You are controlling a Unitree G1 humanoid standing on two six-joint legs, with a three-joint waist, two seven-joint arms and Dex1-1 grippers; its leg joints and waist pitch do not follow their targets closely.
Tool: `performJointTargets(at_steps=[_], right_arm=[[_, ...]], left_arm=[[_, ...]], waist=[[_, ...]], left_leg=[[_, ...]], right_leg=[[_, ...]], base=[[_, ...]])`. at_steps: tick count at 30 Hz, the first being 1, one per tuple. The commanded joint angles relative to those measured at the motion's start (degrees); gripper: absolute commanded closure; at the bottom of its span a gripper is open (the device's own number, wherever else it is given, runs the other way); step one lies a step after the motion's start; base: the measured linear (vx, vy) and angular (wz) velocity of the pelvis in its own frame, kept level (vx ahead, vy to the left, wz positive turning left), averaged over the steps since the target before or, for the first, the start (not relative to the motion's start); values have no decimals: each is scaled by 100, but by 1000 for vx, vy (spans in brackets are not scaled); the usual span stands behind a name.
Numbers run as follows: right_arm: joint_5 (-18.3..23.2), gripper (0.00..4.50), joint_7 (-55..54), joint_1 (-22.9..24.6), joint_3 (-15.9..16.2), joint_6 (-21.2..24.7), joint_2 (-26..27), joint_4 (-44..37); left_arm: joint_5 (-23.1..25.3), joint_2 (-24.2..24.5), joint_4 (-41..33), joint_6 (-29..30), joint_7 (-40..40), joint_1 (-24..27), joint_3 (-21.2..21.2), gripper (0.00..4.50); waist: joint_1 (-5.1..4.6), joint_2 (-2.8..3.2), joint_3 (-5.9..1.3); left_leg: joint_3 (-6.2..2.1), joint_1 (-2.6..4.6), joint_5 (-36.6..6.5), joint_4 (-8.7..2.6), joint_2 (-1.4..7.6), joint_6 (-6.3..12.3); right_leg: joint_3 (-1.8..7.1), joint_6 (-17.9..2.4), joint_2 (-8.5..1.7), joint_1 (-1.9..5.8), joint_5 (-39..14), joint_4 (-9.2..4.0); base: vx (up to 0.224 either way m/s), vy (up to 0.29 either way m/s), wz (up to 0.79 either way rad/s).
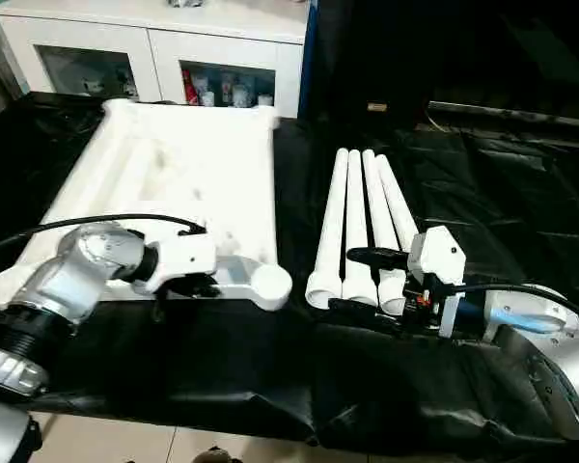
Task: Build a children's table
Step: Move table base
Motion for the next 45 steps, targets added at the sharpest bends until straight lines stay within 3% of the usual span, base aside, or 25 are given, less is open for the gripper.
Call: performJointTargets(at_steps=[1, 11, 12, 15, 17, 19, 22, 25, 28, 31, 32, 33, 35, 38, 40, 43, 44, 45], right_arm=[[-2, 62, -24, 16, 8, -36, -31, -85], [57, 62, -33, -39, 12, -60, 70, -29], [88, 62, -46, -50, -10, -49, 93, -31], [150, 62, -88, -81, -60, -27, 146, -39], [151, 62, -99, -81, -68, -23, 152, -40], [154, 62, -116, -82, -87, -11, 167, -41], [165, 62, -199, -76, -129, 84, 194, -71], [-40, 62, -738, -152, -210, 329, 285, -113], [-63, 62, -1239, -369, -281, 1056, 363, -102], [-156, 62, -1821, -729, -375, 1750, 588, 123], [-15, 44, -2289, -1030, -656, 2020, 972, 473], [-15, 33, -2289, -1030, -656, 2020, 972, 473], [-2, 18, -3137, -1584, -1033, 2531, 1524, 1076], [-159, 8, -3481, -2032, -978, 2724, 1815, 1523], [-204, 8, -3607, -2171, -981, 2825, 1921, 1671], [-345, 8, -3941, -2602, -992, 3002, 2221, 2218], [-397, 8, -4079, -2766, -1003, 3016, 2332, 2479], [-427, 8, -4246, -2908, -1043, 3054, 2430, 2717]], left_arm=[[90, 172, 32, 37, 227, -81, 282, 450], [115, 285, 59, -433, 529, 122, 395, 450], [31, 256, 27, -472, 512, 143, 440, 418], [-311, 224, -219, -273, 286, 251, 571, 418], [-350, 237, -263, -274, 277, 270, 596, 375], [-372, 281, -332, -288, 293, 291, 662, 368], [-461, 382, -453, -252, 234, 298, 814, 351], [-682, 584, -804, -48, 149, 325, 1083, 321], [-914, 695, -1216, 230, 134, 407, 1345, 294], [-1242, 703, -1759, 573, 205, 542, 1645, 294], [-1468, 547, -2061, 835, 409, 605, 1835, 288], [-1468, 547, -2061, 835, 409, 605, 1835, 286], [-1783, 12, -2611, 1272, 941, 791, 1956, 286], [-2159, -842, -2857, 1490, 1644, 998, 2027, 286], [-2140, -1059, -2914, 1539, 1879, 1066, 2022, 286], [-2145, -1452, -3253, 1881, 2264, 1221, 1943, 286], [-2160, -1503, -3372, 1971, 2293, 1261, 1900, 286], [-2133, -1513, -3475, 2048, 2317, 1295, 1868, 286]], waist=[[57, 92, -373], [72, 70, -365], [76, 72, -366], [67, 87, -375], [75, 97, -380], [88, 96, -379], [97, 103, -357], [98, 110, -338], [93, 122, -334], [68, 127, -330], [58, 142, -339], [49, 135, -333], [42, 119, -321], [76, 139, -341], [52, 123, -369], [15, 100, -383], [9, 61, -371], [11, 87, -381]], left_leg=[[-300, 92, -1361, -518, 666, -93], [-302, 84, -1368, -518, 666, -77], [-302, 95, -1376, -521, 669, -78], [-299, 95, -1331, -522, 675, -106], [-292, 97, -1313, -524, 677, -103], [-288, 100, -1279, -520, 670, -97], [-283, 109, -1448, -519, 655, -133], [-301, 136, -1597, -536, 662, -260], [-314, 158, -1746, -552, 656, -370], [-323, 135, -1722, -555, 644, -450], [-329, 144, -1720, -539, 642, -496], [-322, 151, -1797, -518, 619, -530], [-320, 159, -1857, -515, 611, -578], [-285, 185, -1841, -484, 609, -594], [-287, 109, -1665, -511, 601, -551], [-276, 93, -1412, -502, 588, -535], [-267, 78, -1355, -504, 579, -494], [-265, 82, -1239, -495, 574, -474]], right_leg=[[480, -1072, -788, 241, -1369, -445], [478, -989, -799, 236, -1589, -461], [475, -989, -793, 224, -1583, -457], [475, -1051, -787, 222, -1380, -425], [477, -1113, -783, 226, -1203, -412], [476, -1138, -781, 226, -1137, -402], [479, -1095, -790, 216, -1434, -437], [480, -1004, -781, 191, -1814, -457], [479, -985, -767, 170, -1923, -455], [484, -1005, -778, 179, -1929, -444], [486, -1047, -790, 170, -1921, -421], [476, -1062, -794, 144, -2068, -457], [470, -1040, -780, 132, -2225, -482], [475, -1030, -777, 128, -2153, -488], [473, -934, -735, 185, -1885, -446], [482, -912, -740, 209, -1721, -419], [483, -892, -739, 220, -1751, -441], [481, -885, -734, 211, -1731, -431]], base=[[0, 0, 0], [0, 0, 0], [0, 0, 0], [0, 0, 0], [0, 0, 0], [0, 0, 0], [0, 0, 0], [0, 0, 0], [0, 0, 0], [0, 0, 0], [0, 0, 0], [0, 0, 0], [0, 0, 0], [0, 0, 0], [0, 0, 0], [0, 0, 0], [0, 0, 0], [0, 0, 0]])
